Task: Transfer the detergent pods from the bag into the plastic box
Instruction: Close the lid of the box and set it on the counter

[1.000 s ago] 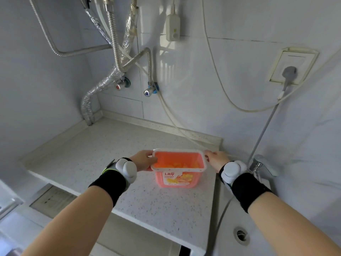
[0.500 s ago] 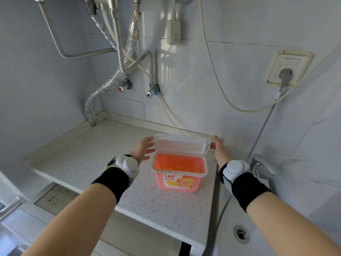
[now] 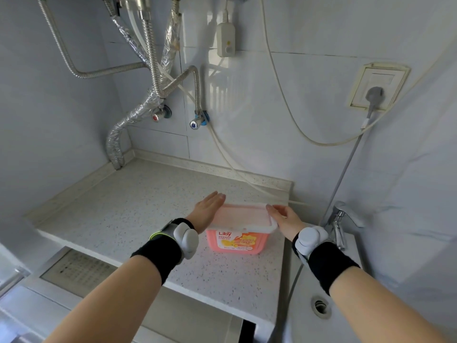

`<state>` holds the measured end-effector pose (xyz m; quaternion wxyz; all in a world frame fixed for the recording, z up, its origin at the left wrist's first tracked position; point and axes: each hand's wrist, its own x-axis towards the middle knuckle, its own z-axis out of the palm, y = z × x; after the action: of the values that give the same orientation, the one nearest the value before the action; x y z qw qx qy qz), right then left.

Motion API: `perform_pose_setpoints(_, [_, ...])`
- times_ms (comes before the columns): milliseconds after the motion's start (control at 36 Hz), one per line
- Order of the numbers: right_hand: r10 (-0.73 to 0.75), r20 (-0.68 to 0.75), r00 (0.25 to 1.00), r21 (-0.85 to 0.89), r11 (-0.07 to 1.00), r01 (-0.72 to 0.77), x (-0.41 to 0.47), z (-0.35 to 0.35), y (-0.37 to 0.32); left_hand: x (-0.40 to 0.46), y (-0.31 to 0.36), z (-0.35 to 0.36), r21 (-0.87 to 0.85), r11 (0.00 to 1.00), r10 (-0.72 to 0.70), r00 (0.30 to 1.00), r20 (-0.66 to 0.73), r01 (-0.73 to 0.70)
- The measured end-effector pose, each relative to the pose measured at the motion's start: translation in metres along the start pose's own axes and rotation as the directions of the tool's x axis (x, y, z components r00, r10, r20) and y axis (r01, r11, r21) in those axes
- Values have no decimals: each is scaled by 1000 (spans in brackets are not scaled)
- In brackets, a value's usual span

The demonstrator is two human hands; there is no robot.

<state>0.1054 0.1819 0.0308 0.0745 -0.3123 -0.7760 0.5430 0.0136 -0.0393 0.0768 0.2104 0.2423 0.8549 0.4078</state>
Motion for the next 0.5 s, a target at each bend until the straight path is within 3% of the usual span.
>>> perform_pose_setpoints(222, [-20,-16,1000,-11,1000,20,-9,1,-3,-2,1,-3,13,1000,-8,1000,10,8])
perform_pose_setpoints(333, [-35,-22,999,-76,997,34,-21,-3,-18,1,-4,-4,360,930,49,995,85,-76])
perform_pose_setpoints(500, [-180,98,979,-154,969,193,-22,-7,-40,-2,-2,-3,454,876,123,986,113,-161])
